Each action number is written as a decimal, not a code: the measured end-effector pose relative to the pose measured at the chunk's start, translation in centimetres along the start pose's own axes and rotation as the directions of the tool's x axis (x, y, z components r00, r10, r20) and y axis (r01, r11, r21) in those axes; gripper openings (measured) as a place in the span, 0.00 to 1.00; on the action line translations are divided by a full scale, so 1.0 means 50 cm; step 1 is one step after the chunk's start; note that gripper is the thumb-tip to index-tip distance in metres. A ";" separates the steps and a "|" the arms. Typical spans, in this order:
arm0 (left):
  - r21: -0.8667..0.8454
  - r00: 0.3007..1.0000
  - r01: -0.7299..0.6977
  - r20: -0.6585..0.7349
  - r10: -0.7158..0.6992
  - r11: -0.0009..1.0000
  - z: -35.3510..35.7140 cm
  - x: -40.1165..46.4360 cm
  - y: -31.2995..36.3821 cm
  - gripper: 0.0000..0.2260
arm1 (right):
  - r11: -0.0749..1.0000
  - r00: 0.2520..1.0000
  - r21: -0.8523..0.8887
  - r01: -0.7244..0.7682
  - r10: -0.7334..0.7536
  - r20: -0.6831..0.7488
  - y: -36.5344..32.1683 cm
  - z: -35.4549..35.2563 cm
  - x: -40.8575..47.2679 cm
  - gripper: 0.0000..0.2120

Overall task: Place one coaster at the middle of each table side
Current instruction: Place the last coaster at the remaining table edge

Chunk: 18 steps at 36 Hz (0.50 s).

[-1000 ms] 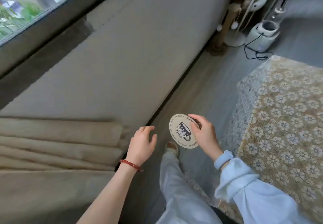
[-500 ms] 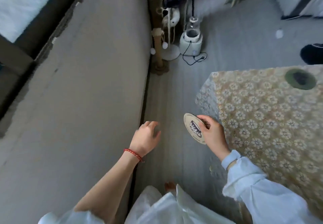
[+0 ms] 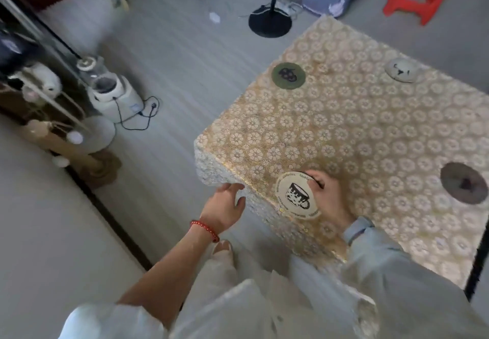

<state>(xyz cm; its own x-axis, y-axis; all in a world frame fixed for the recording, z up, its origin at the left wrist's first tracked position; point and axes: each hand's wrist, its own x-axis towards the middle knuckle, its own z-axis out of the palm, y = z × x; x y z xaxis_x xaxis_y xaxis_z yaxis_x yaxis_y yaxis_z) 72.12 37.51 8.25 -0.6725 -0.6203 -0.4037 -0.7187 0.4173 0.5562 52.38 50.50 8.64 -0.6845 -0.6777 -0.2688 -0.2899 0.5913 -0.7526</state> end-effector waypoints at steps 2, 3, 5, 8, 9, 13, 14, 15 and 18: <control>0.028 0.996 -0.057 0.072 0.055 0.998 -0.002 0.036 0.000 0.16 | 0.999 0.998 -0.024 -0.033 0.032 -0.052 0.004 -0.008 0.012 0.13; 0.037 0.992 -0.074 0.102 0.070 0.997 -0.002 0.048 0.001 0.17 | 0.998 0.997 -0.052 -0.020 0.016 -0.082 0.005 -0.012 0.017 0.14; 0.055 0.979 -0.127 0.165 0.116 0.990 0.004 0.077 0.007 0.17 | 0.992 0.985 -0.127 -0.008 -0.015 -0.174 0.014 -0.021 0.030 0.15; 0.071 0.953 -0.201 0.246 0.178 0.977 0.022 0.110 0.020 0.17 | 0.980 0.960 -0.172 -0.101 0.050 -0.277 0.041 -0.033 0.039 0.18; 0.076 0.943 -0.223 0.269 0.195 0.972 0.028 0.122 0.026 0.17 | 0.972 0.951 -0.178 -0.151 0.094 -0.295 0.052 -0.035 0.036 0.19; 0.119 0.901 -0.329 0.335 0.274 0.937 0.064 0.169 0.044 0.19 | 0.923 0.927 -0.218 -0.318 0.255 -0.275 0.097 -0.020 0.004 0.19; 0.150 0.891 -0.362 0.346 0.294 0.920 0.075 0.181 0.047 0.19 | 0.911 0.935 -0.256 -0.324 0.267 -0.233 0.108 -0.011 -0.006 0.19; 0.184 0.883 -0.390 0.354 0.310 0.902 0.086 0.193 0.049 0.20 | 0.900 0.943 -0.297 -0.319 0.271 -0.192 0.119 -0.002 -0.014 0.19; 0.284 0.869 -0.447 0.365 0.335 0.849 0.119 0.233 0.053 0.27 | 0.870 0.949 -0.380 -0.315 0.290 -0.125 0.155 0.029 -0.028 0.25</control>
<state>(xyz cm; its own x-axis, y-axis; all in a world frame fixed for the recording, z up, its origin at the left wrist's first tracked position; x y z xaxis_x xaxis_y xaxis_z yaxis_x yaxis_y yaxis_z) 61.33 35.33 0.70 -0.8894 -0.1564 -0.4295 -0.3596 0.8195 0.4463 52.06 55.43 2.33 -0.8169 -0.4174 -0.3981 -0.2902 0.8939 -0.3417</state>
